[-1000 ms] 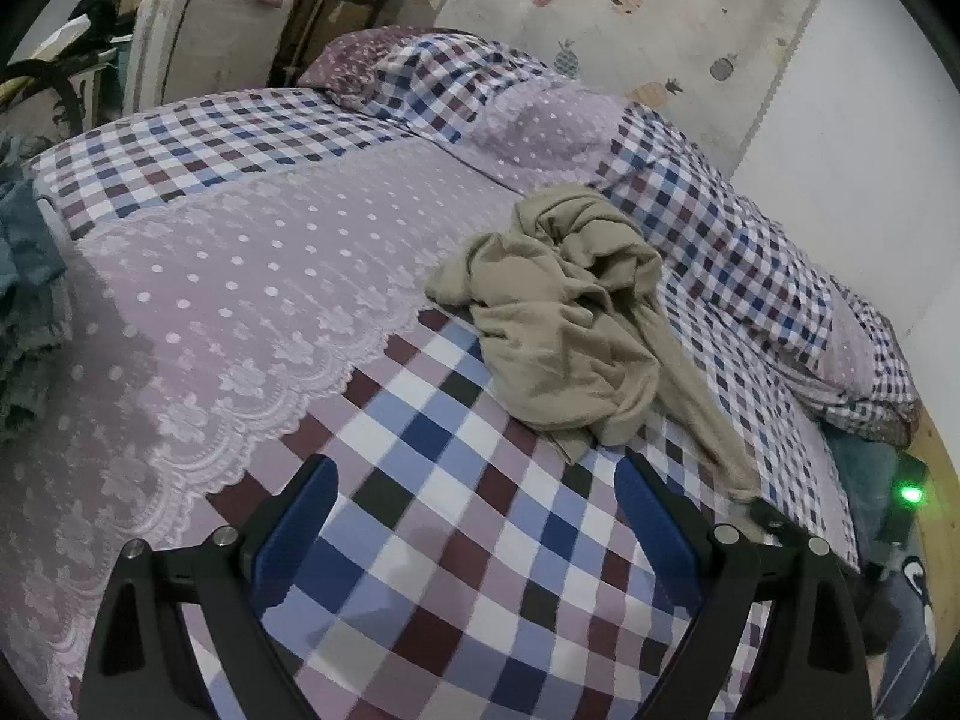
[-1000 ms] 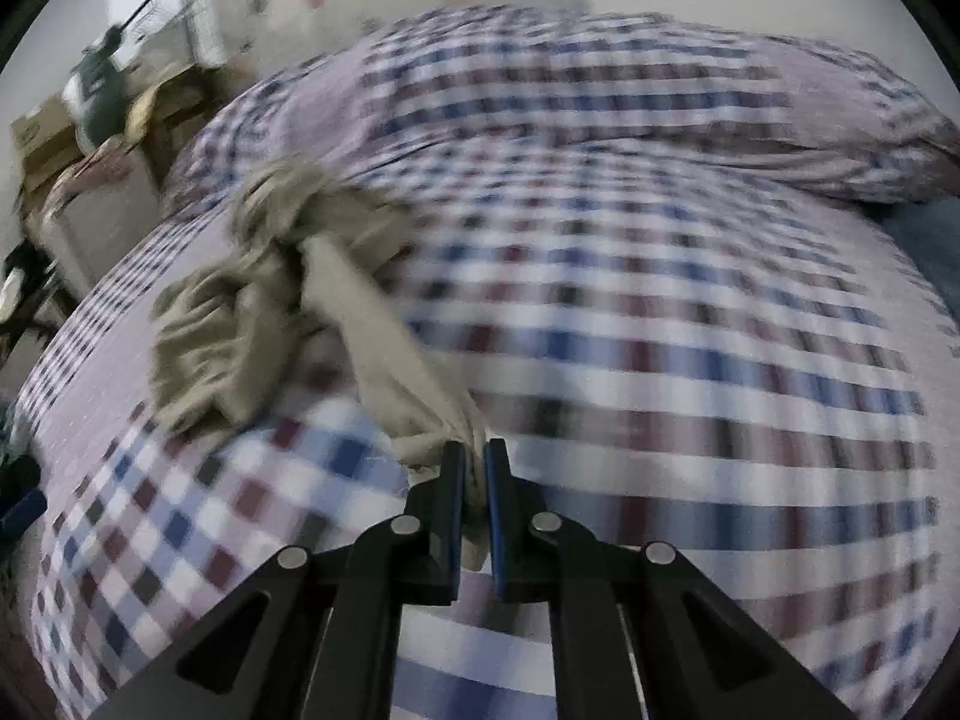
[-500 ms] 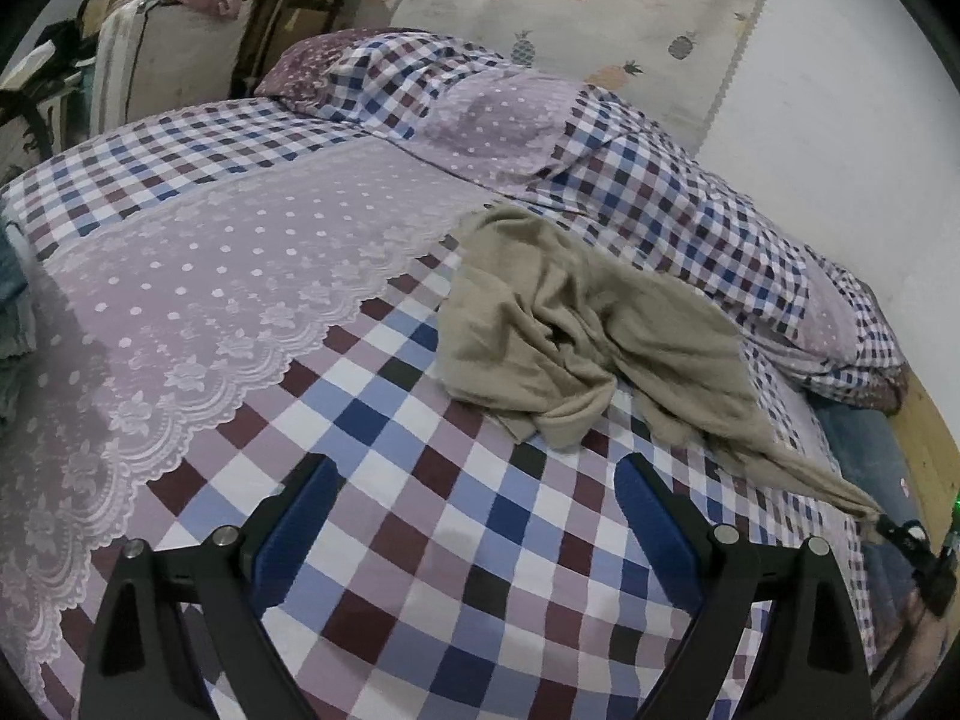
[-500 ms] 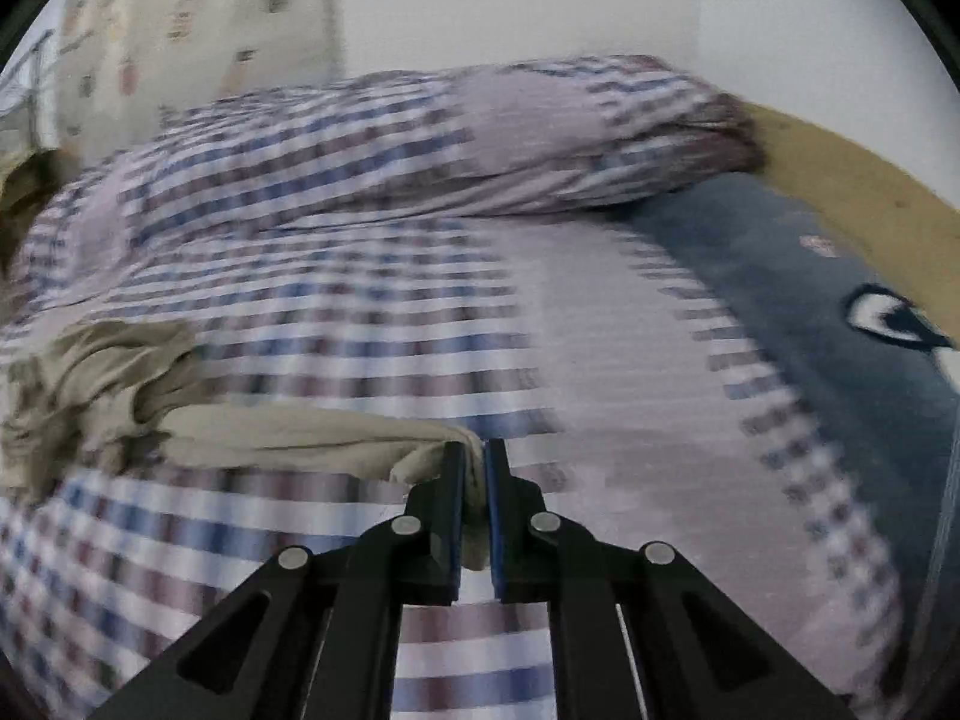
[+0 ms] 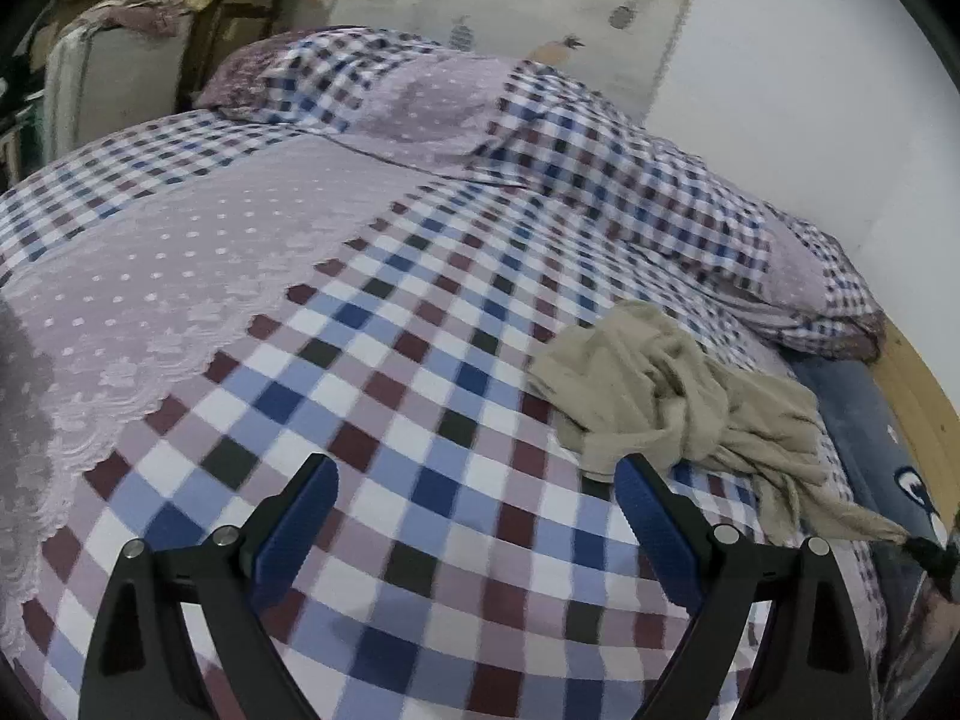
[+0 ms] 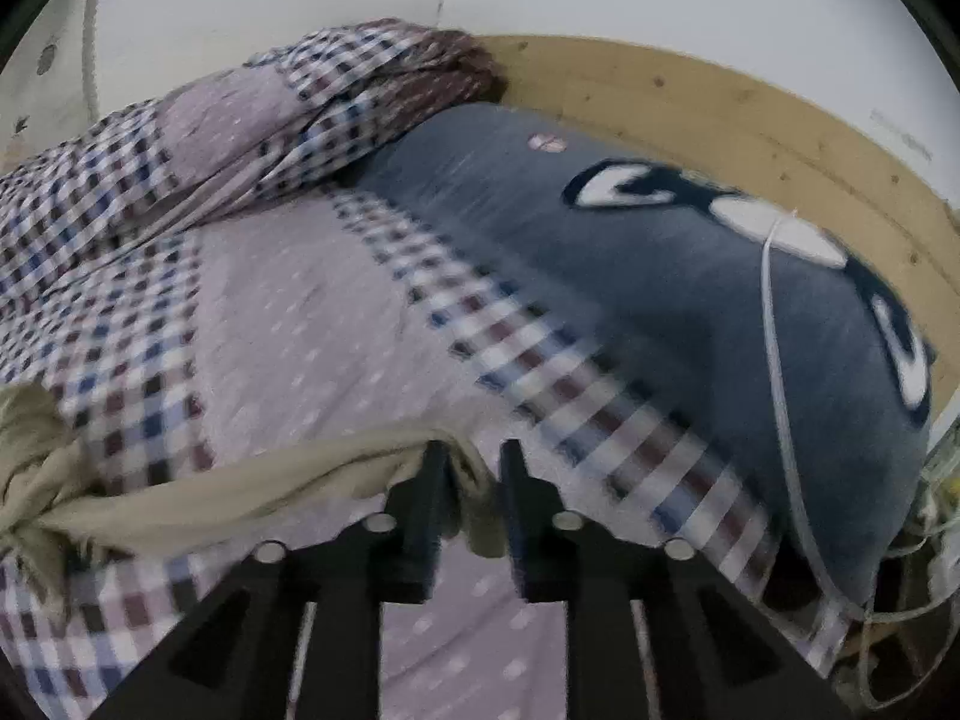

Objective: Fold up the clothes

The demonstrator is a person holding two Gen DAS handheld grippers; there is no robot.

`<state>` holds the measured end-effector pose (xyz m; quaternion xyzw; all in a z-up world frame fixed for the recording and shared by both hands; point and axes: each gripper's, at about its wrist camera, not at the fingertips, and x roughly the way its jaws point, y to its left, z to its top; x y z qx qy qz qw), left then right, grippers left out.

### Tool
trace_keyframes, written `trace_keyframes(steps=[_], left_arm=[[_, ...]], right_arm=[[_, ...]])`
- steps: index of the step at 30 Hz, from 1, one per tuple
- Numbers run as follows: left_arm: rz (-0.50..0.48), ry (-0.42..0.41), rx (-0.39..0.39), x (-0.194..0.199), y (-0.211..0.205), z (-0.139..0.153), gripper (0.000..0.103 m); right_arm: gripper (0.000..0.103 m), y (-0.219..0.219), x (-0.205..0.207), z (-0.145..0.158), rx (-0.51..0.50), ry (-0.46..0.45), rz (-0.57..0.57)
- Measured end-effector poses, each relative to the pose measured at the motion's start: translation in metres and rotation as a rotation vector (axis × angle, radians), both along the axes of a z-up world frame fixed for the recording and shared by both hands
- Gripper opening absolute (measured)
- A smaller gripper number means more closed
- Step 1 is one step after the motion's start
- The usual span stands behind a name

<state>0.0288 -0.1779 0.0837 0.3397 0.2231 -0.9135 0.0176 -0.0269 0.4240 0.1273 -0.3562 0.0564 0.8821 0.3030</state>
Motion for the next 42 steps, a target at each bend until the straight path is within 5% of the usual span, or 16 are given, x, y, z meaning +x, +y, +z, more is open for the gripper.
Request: trace_keyframes(steps=[2,6,11,16,20,30,32,33,42], left_arm=[[-0.026,0.005,0.006,-0.001,0.007,0.0,0.096],[-0.069,0.002,0.0,-0.004,0.021,-0.001,0.096],[-0.069,-0.008,0.004,-0.005,0.024,-0.005,0.096],[-0.051,-0.004,0.036,-0.003,0.015,-0.004,0.096],[-0.044,-0.004,0.063,-0.004,0.009,-0.004,0.096],[-0.068,-0.025,0.103,-0.013,0.01,-0.01,0.096],[-0.069,-0.023,0.104,-0.012,0.01,-0.01,0.096],[-0.07,-0.02,0.108,-0.012,0.009,-0.009,0.096],[-0.129,-0.001,0.102,-0.012,0.022,-0.004,0.096]], right_arm=[[0.047,-0.021,0.011,-0.011,-0.052,0.032,0.052],[0.048,-0.081,0.018,-0.031,-0.163,0.068,0.197],[0.048,-0.198,0.004,-0.053,-0.331,0.049,0.557],[0.048,-0.296,-0.024,-0.062,-0.336,0.014,0.79],[0.048,-0.343,-0.048,-0.064,-0.288,0.008,0.843],[0.045,-0.384,-0.105,-0.08,-0.197,-0.041,0.875],[0.007,-0.385,-0.109,-0.081,-0.215,-0.046,0.881],[0.005,-0.385,-0.11,-0.079,-0.222,-0.038,0.883],[0.004,-0.332,-0.049,0.019,-0.358,0.188,0.908]])
